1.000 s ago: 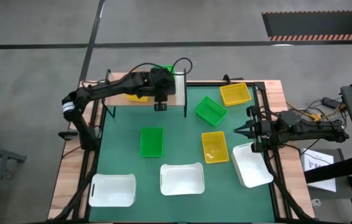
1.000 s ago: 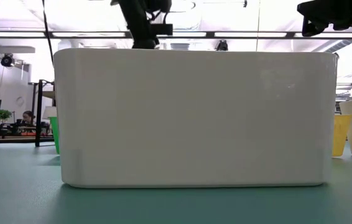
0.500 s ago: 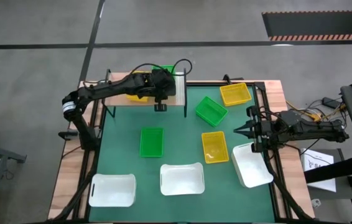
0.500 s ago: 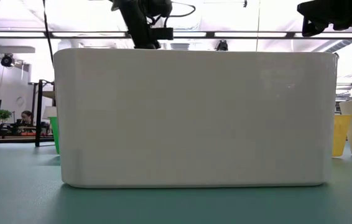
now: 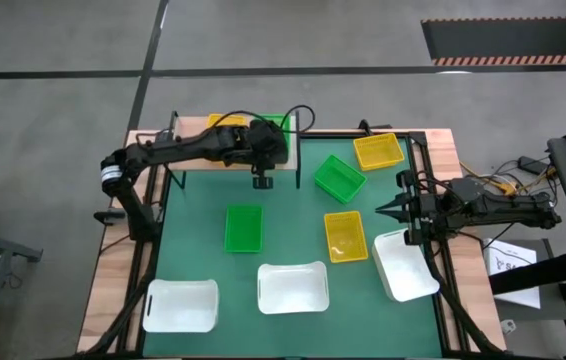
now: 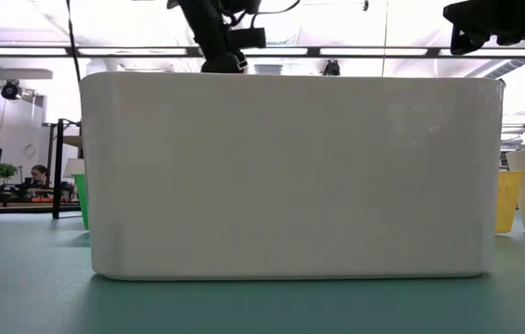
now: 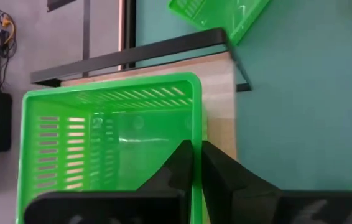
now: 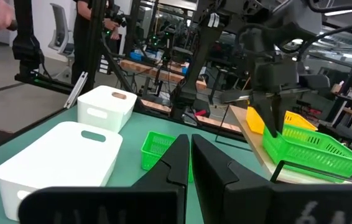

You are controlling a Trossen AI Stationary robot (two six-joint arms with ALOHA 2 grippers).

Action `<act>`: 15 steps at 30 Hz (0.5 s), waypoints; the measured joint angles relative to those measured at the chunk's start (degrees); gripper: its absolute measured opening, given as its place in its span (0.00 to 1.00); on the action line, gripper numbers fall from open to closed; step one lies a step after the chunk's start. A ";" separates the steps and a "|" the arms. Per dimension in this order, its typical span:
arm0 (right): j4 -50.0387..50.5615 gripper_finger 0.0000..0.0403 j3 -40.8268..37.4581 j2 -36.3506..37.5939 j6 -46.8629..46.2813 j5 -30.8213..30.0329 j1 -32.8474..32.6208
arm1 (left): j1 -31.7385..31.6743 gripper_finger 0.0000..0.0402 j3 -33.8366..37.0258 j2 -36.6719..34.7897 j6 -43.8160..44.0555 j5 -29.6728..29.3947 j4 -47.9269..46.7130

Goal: Stack baskets on shelf by color
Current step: Adjust the green basket on the shelf

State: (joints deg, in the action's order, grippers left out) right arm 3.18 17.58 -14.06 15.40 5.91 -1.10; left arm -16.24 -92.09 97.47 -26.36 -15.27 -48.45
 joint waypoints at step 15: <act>0.00 0.03 0.00 0.00 0.00 0.00 0.00 | 0.21 0.01 -0.04 0.00 1.78 -0.27 -0.04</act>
State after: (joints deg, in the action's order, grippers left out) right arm 3.18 17.58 -14.06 15.40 5.91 -1.10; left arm -16.03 -92.14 97.47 -24.58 -15.54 -48.49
